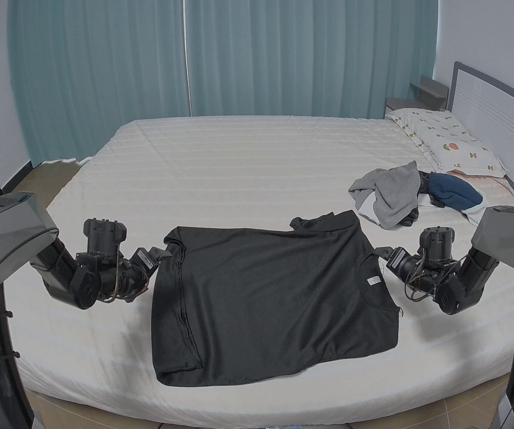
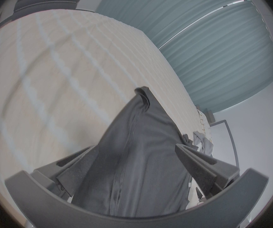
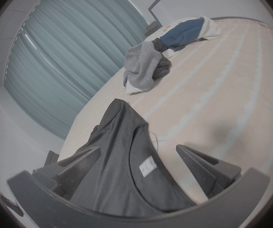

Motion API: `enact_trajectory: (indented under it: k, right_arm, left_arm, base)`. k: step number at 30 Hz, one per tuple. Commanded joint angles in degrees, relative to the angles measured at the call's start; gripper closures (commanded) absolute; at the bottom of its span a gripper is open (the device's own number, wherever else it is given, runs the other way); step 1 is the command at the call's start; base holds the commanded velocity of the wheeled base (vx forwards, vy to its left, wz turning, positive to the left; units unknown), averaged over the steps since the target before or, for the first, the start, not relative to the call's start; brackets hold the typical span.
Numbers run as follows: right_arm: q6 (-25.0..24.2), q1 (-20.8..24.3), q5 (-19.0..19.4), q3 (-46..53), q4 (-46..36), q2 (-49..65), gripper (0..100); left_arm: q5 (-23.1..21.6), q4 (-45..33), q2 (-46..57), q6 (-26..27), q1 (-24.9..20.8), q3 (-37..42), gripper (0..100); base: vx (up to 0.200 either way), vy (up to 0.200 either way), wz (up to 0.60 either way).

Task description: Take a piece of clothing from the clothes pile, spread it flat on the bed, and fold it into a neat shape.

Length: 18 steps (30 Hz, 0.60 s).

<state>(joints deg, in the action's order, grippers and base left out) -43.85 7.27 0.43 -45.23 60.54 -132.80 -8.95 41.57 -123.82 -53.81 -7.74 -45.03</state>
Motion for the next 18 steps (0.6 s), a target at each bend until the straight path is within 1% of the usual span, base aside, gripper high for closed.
enact_trajectory:
  k: [1,2,4,8,12,14,18]
  right_arm:
    - [-5.5,0.7,1.7,17.4,6.1,11.1,0]
    - [-5.5,0.7,1.7,17.4,6.1,11.1,0]
    - [-5.5,1.0,2.6,19.2,6.2,10.6,0]
    - [-5.6,1.1,2.7,20.5,6.1,11.0,0]
    - [-6.0,1.4,2.8,21.3,6.2,10.8,0]
    - [-7.1,1.5,2.7,21.4,6.2,10.9,0]
    - [-7.3,1.6,2.7,21.6,6.2,11.1,0]
  left_arm:
    - [-1.3,12.0,11.2,-3.6,-6.1,19.6,0]
    - [-1.3,12.0,11.2,-3.6,-6.1,19.6,0]
    - [-1.3,13.5,11.1,-5.9,-8.3,22.2,0]
    - [-1.2,13.7,10.5,-7.6,-9.7,23.4,0]
    - [-1.2,13.7,10.8,-9.3,-10.6,24.8,0]
    - [-1.2,13.7,10.8,-11.6,-11.8,25.3,0]
    - [-1.2,13.7,11.1,-13.7,-13.7,25.4,0]
  base:
    - [-0.2,0.0,0.0]
    - [-0.2,0.0,0.0]
    - [-0.2,0.0,0.0]
    - [-0.2,0.0,0.0]
    - [0.0,0.0,0.0]
    - [0.0,0.0,0.0]
    - [0.0,0.0,0.0]
